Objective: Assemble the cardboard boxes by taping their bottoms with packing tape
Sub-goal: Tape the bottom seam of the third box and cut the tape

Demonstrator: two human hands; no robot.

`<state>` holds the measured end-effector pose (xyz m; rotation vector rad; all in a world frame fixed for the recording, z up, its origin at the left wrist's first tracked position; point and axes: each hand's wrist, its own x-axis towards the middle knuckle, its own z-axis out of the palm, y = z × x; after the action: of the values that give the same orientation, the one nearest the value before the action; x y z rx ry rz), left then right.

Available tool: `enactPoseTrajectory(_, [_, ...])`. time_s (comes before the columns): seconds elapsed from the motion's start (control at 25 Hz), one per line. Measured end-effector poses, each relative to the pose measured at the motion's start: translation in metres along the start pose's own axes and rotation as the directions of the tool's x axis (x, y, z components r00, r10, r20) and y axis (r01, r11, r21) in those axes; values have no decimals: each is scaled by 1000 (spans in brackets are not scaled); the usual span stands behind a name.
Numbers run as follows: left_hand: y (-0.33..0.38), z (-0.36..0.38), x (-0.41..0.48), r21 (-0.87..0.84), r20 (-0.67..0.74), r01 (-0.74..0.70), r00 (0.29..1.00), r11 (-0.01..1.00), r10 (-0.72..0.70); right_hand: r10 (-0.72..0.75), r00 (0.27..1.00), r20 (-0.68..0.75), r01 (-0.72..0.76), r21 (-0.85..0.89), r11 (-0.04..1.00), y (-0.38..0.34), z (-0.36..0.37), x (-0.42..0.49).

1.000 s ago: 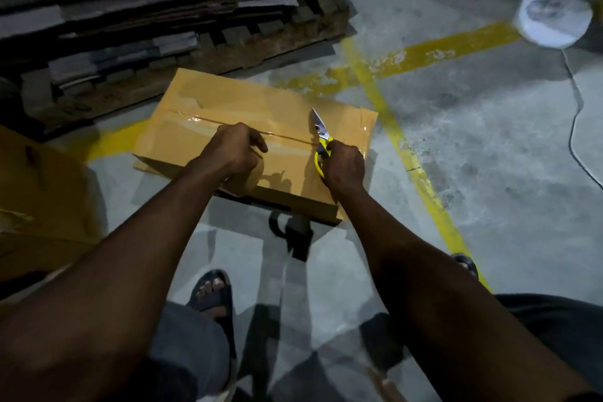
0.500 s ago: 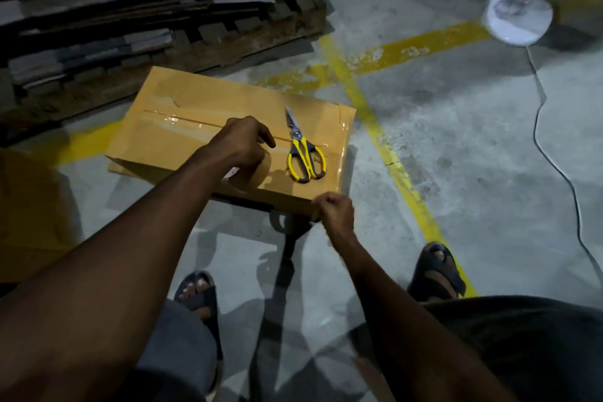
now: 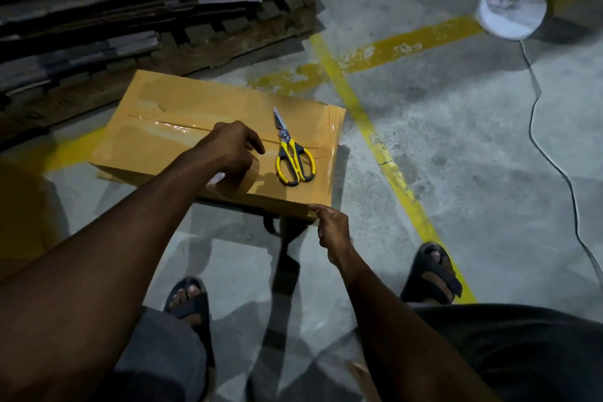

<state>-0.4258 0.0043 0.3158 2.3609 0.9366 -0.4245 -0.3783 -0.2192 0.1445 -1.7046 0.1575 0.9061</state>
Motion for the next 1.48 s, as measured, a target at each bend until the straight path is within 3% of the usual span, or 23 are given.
enactPoseTrajectory(0.4, [10, 4, 7, -7, 2, -8, 1000, 1000, 8, 144, 983, -114, -144, 6, 990, 39, -14, 10])
enactPoseTrajectory(0.68, [18, 14, 11, -31, 27, -30, 999, 999, 30, 90, 996, -6, -89, 92, 992, 24, -2, 12])
enactPoseTrajectory(0.76, [22, 15, 12, -31, 4, -48, 999, 998, 48, 171, 982, -83, -161, 111, 981, 31, -10, 18])
enactPoseTrajectory(0.84, [23, 18, 14, -47, -11, -54, 998, 997, 54, 192, 937, -293, -168, 103, 980, 33, -22, 22])
enactPoseTrajectory(0.92, [21, 22, 15, -41, 11, -59, 998, 997, 59, 11, 831, -556, -78, -97, 992, 20, -24, 27])
enactPoseTrajectory(0.96, [19, 23, 17, -32, 25, -61, 998, 998, 62, -139, 792, -594, 11, -215, 977, 6, -18, 32])
enactPoseTrajectory(1.0, [17, 24, 18, -24, 33, -60, 998, 998, 61, -287, 788, -544, 125, -315, 941, -11, -6, 36])
enactPoseTrajectory(1.08, [13, 24, 22, -23, 24, -36, 999, 999, 37, -474, 841, -262, 304, -496, 813, -36, 23, 48])
enactPoseTrajectory(1.16, [5, 23, 27, -17, -8, -12, 1000, 1000, 12, -465, 885, -8, 345, -659, 669, -47, 46, 65])
enactPoseTrajectory(1.24, [-4, 21, 31, -15, -25, 4, 1000, 1000, -4, -420, 905, 69, 330, -739, 588, -45, 49, 82])
enactPoseTrajectory(1.32, [-12, 18, 33, -21, -27, 17, 999, 1000, -18, -436, 899, 24, 340, -667, 664, -44, 42, 84])
enactPoseTrajectory(1.48, [-19, 19, 37, -43, -41, 36, 998, 998, -37, -359, 877, -320, 205, -425, 882, -72, 33, 92])
